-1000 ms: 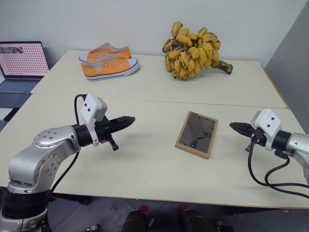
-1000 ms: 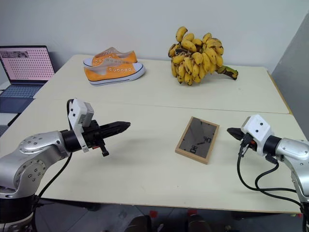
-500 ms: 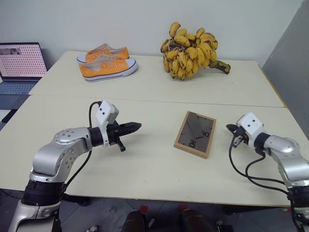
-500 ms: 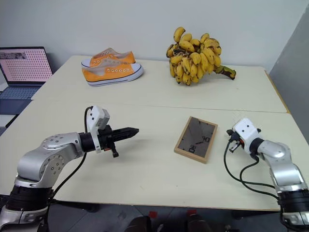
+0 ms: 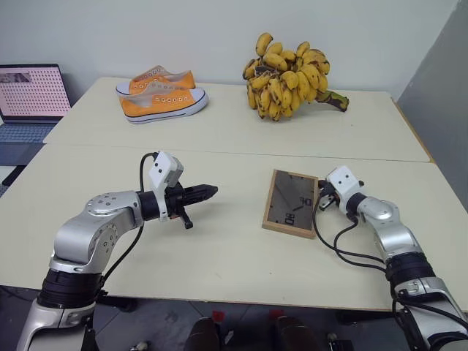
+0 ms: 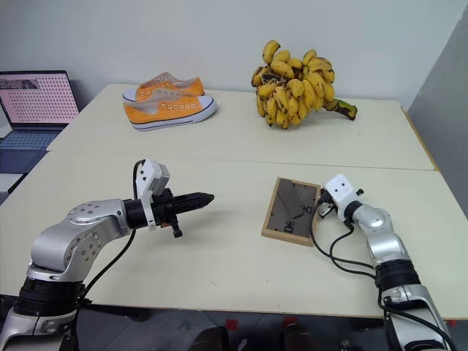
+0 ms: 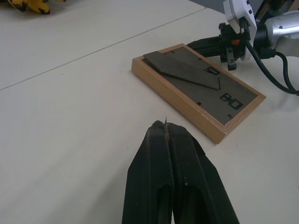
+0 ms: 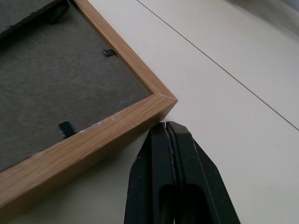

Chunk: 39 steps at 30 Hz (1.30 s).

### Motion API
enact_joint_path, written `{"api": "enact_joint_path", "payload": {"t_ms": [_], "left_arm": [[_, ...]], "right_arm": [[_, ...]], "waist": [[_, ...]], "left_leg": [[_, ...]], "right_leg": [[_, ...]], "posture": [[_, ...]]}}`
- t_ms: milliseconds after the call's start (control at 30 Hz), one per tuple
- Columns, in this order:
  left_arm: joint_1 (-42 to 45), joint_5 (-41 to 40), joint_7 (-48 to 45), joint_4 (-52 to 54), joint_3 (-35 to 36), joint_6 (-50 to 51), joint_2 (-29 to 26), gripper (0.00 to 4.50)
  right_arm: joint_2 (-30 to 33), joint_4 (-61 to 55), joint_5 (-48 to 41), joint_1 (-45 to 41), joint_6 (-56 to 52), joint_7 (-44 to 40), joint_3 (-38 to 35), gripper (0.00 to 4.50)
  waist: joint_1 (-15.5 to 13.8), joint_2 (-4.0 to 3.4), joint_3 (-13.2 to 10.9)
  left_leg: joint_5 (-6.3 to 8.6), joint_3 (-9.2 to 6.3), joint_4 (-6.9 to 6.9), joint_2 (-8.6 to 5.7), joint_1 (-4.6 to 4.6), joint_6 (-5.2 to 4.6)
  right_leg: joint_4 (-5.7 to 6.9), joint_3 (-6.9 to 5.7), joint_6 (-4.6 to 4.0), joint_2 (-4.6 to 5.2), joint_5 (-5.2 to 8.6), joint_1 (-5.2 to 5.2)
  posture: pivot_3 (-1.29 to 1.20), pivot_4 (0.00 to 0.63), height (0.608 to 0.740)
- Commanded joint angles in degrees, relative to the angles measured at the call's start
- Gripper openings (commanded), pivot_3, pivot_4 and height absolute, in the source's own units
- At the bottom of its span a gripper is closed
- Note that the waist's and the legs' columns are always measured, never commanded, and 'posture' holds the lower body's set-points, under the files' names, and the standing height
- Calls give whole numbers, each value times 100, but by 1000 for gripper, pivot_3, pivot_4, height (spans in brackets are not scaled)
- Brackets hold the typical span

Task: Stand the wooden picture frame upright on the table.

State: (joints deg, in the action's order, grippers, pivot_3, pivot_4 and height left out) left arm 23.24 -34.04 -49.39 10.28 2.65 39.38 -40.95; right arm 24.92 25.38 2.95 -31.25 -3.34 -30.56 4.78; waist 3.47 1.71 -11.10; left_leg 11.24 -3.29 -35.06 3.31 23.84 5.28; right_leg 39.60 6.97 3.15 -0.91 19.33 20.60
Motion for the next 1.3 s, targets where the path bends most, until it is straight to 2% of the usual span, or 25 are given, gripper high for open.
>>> {"api": "enact_joint_path", "payload": {"t_ms": [33, 133, 333, 533, 833, 933, 1033, 1300], "left_arm": [[18, 8, 52, 98, 190, -1, -35, 2], [1, -105, 174, 75, 266, 202, 19, 2], [-162, -773, 653, 96, 541, 1585, 184, 2], [141, -1798, 1082, -215, 924, 3446, 488, 2], [1123, -1533, 1754, -1745, 941, 4011, 1398, 2], [1229, -1480, 1824, -1946, 893, 4037, 1580, 2], [1272, -1500, 1852, -1974, 921, 4105, 1699, 456], [1420, -1488, 1876, -2127, 966, 4158, 1878, 2161]], "right_arm": [[-233, -582, -36, -158, -94, 5, 116, 16], [-187, -729, 25, -105, -142, -9, 100, 16], [551, -1295, -20, 362, -255, -491, -53, 16], [1166, -2210, -151, 1161, -442, -1020, -68, 16], [890, -2590, -86, 1422, -794, -859, 53, 16], [684, -2575, -11, 1398, -862, -747, 195, 16], [483, -2550, 63, 1392, -909, -650, 306, 0], [372, -2597, 83, 1457, -946, -569, 368, 0]], "waist": [[8, 0, 0], [-1, -1, -1], [-46, -1, -1], [-32, -1, -1], [-17, -1, -1], [-16, -1, -1], [-16, -1, -1], [-20, -1, -1]], "left_leg": [[-1, 0, -1, 2, 0, 1], [-3, 0, -2, 1, 1, 3], [-3, -3, -12, -4, 5, 2], [-3, -9, -13, -4, 5, 2], [-5, -21, -61, -7, 2, 0], [-4, -22, -70, -11, 4, 0], [-4, -25, -69, -11, 4, 0], [-5, -28, -70, -11, 3, 1]], "right_leg": [[7, 1, 0, -2, 0, 3], [27, 1, 0, -3, 0, 12], [31, 0, 1, 0, 1, 13], [36, -3, 1, -2, 1, 13], [42, -8, 7, -5, -2, -9], [40, -5, 14, -3, -5, -13], [41, -8, 14, -2, -5, -14], [42, -10, 14, -2, -6, -17]], "posture": [[0, 150, 740], [0, 150, 740], [0, 150, 740], [0, 150, 740], [0, 150, 740], [0, 150, 740], [0, 150, 740], [0, 150, 740]]}}
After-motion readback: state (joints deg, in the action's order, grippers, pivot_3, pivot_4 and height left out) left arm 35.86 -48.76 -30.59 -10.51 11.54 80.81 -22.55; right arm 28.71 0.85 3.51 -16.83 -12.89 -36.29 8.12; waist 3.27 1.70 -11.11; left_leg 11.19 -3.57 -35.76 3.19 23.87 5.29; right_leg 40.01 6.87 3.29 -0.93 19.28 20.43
